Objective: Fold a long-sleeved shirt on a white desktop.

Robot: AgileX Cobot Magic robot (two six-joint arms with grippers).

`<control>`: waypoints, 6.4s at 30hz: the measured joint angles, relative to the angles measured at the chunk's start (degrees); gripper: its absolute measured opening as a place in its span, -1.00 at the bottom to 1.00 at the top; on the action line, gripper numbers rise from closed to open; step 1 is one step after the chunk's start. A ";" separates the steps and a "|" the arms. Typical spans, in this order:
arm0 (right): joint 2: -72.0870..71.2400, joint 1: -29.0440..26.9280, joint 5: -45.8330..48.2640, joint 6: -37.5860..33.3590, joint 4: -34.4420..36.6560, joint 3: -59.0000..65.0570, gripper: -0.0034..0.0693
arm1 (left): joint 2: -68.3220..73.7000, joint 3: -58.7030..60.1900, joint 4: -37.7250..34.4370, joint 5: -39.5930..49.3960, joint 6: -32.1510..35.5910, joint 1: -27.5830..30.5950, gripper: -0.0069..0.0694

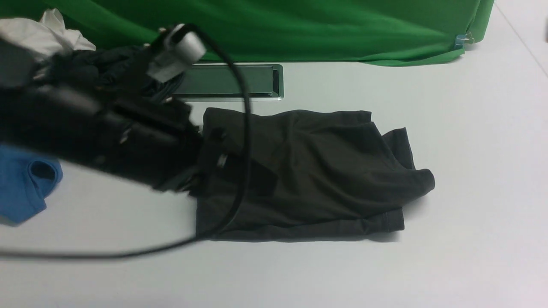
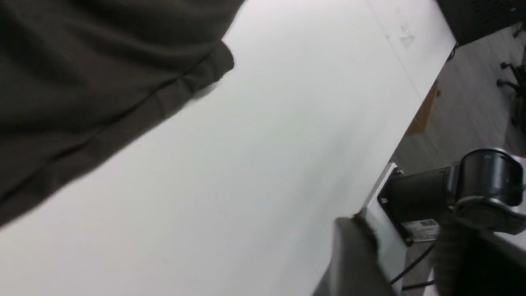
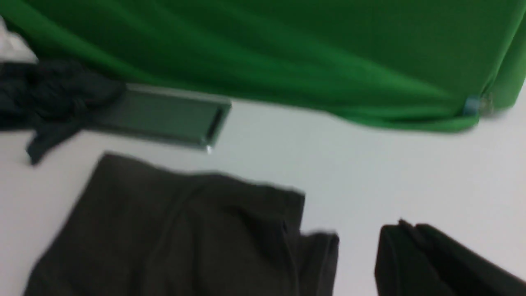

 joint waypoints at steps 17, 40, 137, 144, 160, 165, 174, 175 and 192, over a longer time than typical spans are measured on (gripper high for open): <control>-37.50 0.43 -13.61 1.44 0.16 32.04 -0.80 | -53.74 13.37 32.08 -0.85 -34.11 -0.05 -0.77; -37.85 0.43 -12.77 1.52 0.27 32.38 -0.63 | -63.03 13.97 55.13 -9.57 -29.74 -0.05 -0.77; -49.16 -12.31 -17.74 12.94 -19.38 53.99 -0.25 | -68.34 56.39 61.93 -47.80 -37.99 16.20 -0.74; -49.16 -12.31 -17.93 13.93 -19.38 53.99 -0.25 | -68.34 56.39 61.93 -47.97 -37.99 16.20 -0.73; -49.16 -12.31 -17.93 13.93 -19.38 53.99 -0.25 | -68.34 56.39 62.60 -47.97 -37.99 16.20 -0.73; -49.16 -12.31 -17.93 13.93 -19.38 53.99 -0.25 | -68.34 56.39 62.60 -47.97 -37.99 16.20 -0.73; -49.16 -12.31 -17.93 13.93 -19.38 53.99 -0.25 | -68.34 56.39 62.60 -47.97 -37.99 16.20 -0.73; -49.16 -12.31 -17.93 13.93 -19.38 53.99 -0.25 | -68.34 56.39 62.60 -47.97 -37.99 16.20 -0.73; -49.16 -12.31 -17.93 13.93 -19.38 53.99 -0.25 | -68.34 56.39 62.60 -47.98 -37.99 16.20 -0.72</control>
